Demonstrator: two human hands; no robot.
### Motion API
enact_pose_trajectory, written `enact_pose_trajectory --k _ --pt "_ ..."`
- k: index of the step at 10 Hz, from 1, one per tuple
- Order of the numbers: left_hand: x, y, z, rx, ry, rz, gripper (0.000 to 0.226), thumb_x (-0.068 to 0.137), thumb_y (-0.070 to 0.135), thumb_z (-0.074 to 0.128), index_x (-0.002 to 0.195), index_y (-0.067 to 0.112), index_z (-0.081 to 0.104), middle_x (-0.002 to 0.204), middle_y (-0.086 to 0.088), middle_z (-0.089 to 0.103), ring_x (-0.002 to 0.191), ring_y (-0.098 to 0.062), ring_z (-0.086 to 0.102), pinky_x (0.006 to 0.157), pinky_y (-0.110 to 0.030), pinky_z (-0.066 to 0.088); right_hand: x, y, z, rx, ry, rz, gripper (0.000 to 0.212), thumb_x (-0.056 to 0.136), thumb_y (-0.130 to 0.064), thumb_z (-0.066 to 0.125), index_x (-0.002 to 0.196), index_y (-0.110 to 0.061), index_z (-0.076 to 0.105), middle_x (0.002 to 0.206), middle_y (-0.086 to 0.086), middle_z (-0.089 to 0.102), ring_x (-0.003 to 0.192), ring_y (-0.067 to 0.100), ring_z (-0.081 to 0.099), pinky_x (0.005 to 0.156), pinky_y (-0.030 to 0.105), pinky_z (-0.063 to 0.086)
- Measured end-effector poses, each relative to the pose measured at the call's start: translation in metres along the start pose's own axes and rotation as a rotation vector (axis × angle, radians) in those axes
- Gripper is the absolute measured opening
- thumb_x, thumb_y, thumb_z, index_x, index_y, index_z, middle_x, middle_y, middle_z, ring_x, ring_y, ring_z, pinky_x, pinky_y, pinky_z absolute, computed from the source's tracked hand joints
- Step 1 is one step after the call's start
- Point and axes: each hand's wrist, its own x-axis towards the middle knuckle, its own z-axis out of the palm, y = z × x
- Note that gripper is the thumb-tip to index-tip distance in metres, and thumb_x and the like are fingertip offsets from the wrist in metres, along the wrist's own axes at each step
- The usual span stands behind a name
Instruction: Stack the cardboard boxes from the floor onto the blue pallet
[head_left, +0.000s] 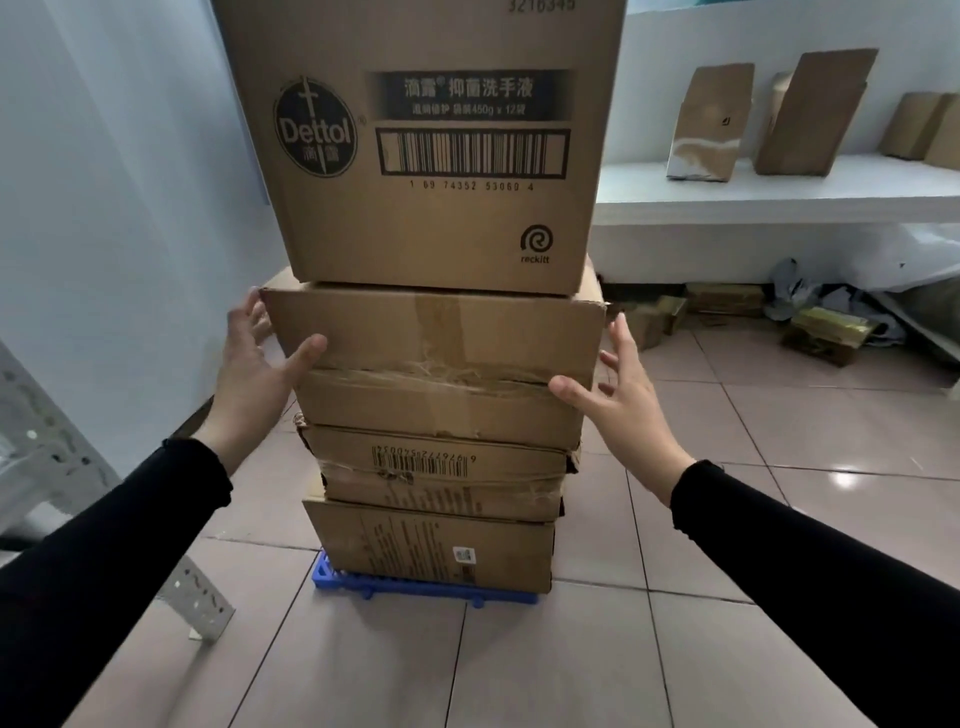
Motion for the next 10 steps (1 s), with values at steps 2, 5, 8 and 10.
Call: enact_pose_trajectory --k 2,5,8,10 --pt "-0.044 -0.06 0.019 -0.003 -0.22 -0.222 0.067 0.088 0.037 0.074 0.147 0.032 0.043 0.142 0.011 0.056 0.131 -0.009 0.053 0.108 -0.03 0.039 -0.033 0.058 0.03 0.038 -0.104 0.165 0.085 0.086 -0.051 0.075 0.159 -0.03 0.036 0.15 -0.01 0.057 0.138 0.007 0.052 0.116 0.043 0.044" --pt "-0.044 -0.089 0.033 -0.041 -0.103 -0.194 0.044 0.09 0.024 0.075 0.132 0.02 0.063 0.126 0.005 0.071 0.116 -0.013 0.066 0.1 -0.033 0.051 -0.024 0.074 0.045 0.077 -0.024 0.113 0.067 0.089 -0.049 0.068 0.151 -0.033 0.05 0.136 -0.002 0.065 0.125 0.008 0.063 0.107 0.037 0.053" --pt "-0.045 -0.089 0.035 -0.016 -0.068 -0.185 0.037 0.092 0.023 0.074 0.126 0.03 0.062 0.123 0.009 0.07 0.116 -0.013 0.065 0.102 -0.031 0.05 -0.017 0.091 0.057 0.029 0.022 0.141 0.073 0.085 -0.071 0.062 0.151 -0.044 0.046 0.136 -0.002 0.062 0.133 0.021 0.054 0.108 0.044 0.05" --pt "-0.049 -0.092 0.037 -0.075 -0.026 -0.207 0.058 0.093 0.028 0.073 0.146 0.025 0.049 0.137 0.006 0.063 0.122 -0.009 0.06 0.102 -0.026 0.049 -0.016 0.102 0.049 -0.005 -0.005 0.097 0.099 0.077 -0.075 0.068 0.161 -0.036 0.03 0.17 -0.014 0.023 0.156 0.011 0.022 0.124 0.048 0.03"
